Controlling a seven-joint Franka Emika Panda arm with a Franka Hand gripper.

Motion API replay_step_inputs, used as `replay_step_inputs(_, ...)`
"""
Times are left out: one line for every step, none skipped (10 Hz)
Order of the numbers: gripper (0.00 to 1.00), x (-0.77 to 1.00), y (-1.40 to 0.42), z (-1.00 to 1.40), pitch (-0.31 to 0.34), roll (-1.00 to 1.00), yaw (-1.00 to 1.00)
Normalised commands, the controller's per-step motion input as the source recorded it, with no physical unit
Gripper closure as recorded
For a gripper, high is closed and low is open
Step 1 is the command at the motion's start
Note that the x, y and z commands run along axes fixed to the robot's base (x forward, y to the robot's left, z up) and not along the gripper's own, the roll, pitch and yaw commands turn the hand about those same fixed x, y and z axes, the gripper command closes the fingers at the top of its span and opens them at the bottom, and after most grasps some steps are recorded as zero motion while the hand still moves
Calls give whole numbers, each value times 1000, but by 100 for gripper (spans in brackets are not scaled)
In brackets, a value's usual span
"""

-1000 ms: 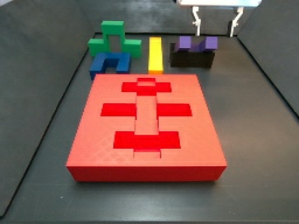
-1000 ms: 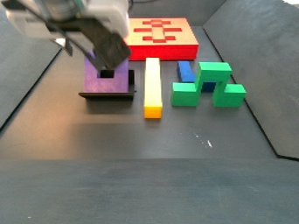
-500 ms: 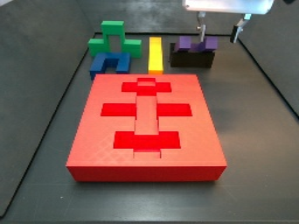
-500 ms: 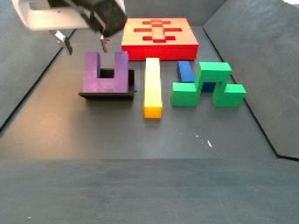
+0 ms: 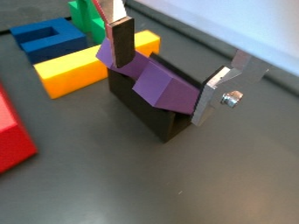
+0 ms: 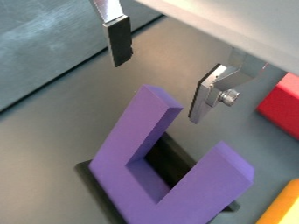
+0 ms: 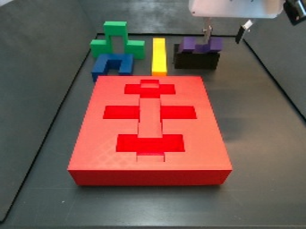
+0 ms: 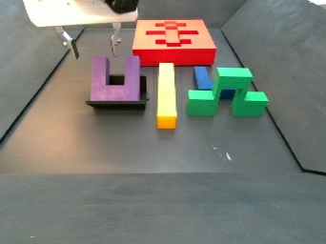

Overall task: Pick up the purple object. Move up. Place the purple object on the fixture. Regrasp the purple object. Move to above the board. Insert the purple object.
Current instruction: Regrasp the purple object.

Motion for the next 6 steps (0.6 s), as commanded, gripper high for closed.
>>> replay_step_inputs(0, 0, 0, -20, 34, 1000, 26)
replay_step_inputs(0, 0, 0, -40, 40, 1000, 14)
replay_step_inputs(0, 0, 0, -74, 46, 1000, 14)
replay_step_inputs(0, 0, 0, -69, 51, 1000, 23)
replay_step_inputs(0, 140, -74, -6, 6, 1000, 37)
replay_step_inputs(0, 151, -114, -26, 0, 1000, 63)
